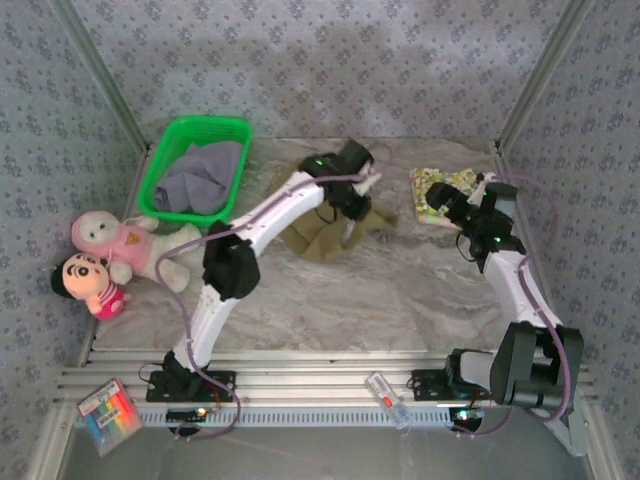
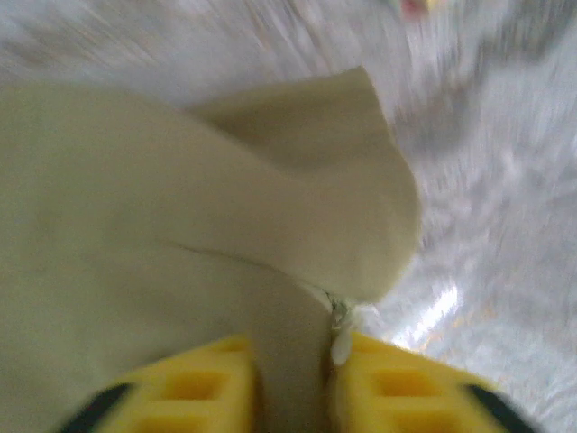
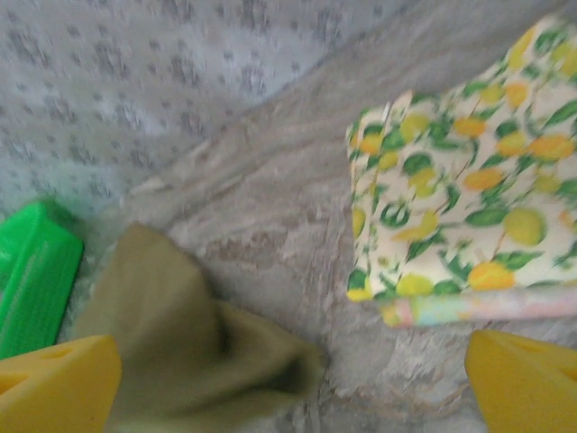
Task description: Fold and stack the skirts
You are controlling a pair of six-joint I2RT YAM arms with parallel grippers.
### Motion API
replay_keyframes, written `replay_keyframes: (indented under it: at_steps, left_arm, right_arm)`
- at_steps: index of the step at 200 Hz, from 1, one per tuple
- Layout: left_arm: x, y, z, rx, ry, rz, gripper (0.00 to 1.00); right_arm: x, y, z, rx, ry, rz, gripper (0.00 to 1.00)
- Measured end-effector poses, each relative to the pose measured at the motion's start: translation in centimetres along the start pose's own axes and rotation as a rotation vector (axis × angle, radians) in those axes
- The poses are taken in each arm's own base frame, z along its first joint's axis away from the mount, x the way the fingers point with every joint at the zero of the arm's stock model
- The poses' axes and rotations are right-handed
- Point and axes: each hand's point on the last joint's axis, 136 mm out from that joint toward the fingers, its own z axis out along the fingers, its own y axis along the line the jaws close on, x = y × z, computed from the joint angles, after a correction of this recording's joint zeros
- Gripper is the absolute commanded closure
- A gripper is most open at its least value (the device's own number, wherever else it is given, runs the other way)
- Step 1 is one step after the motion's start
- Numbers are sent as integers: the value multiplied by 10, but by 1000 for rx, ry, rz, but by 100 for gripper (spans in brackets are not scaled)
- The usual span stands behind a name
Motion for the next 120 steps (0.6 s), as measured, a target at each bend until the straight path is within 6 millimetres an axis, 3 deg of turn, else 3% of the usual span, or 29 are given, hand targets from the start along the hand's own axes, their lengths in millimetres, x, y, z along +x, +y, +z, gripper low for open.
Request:
replay_keyframes:
  at_steps: [12, 27, 44, 57, 75, 92, 105, 120]
  left_arm:
    - [26, -18, 19, 45, 86, 25, 25]
    - [50, -35, 23, 108, 129, 28, 11]
    - [68, -39, 7, 177, 116, -5, 1]
    - [72, -29, -16, 227, 54, -83, 0]
    - [64, 13, -53, 245, -97, -247, 0]
    - [61, 78, -80, 190, -229, -453, 0]
    - [68, 124, -87, 135, -288, -607, 0]
    - [89, 160, -83, 79, -300, -764, 0]
  right_arm:
    - [17, 1, 11, 5, 56, -2, 0]
    - [38, 2, 23, 17, 122, -5, 0]
    - [60, 4, 35, 29, 182, -8, 0]
    - [77, 11, 43, 22, 223, -23, 0]
    - [104, 29, 52, -6, 284, -74, 0]
    - [138, 54, 58, -60, 365, -164, 4]
    - [166, 75, 62, -102, 441, -268, 11]
    - [197, 103, 63, -154, 523, -437, 20]
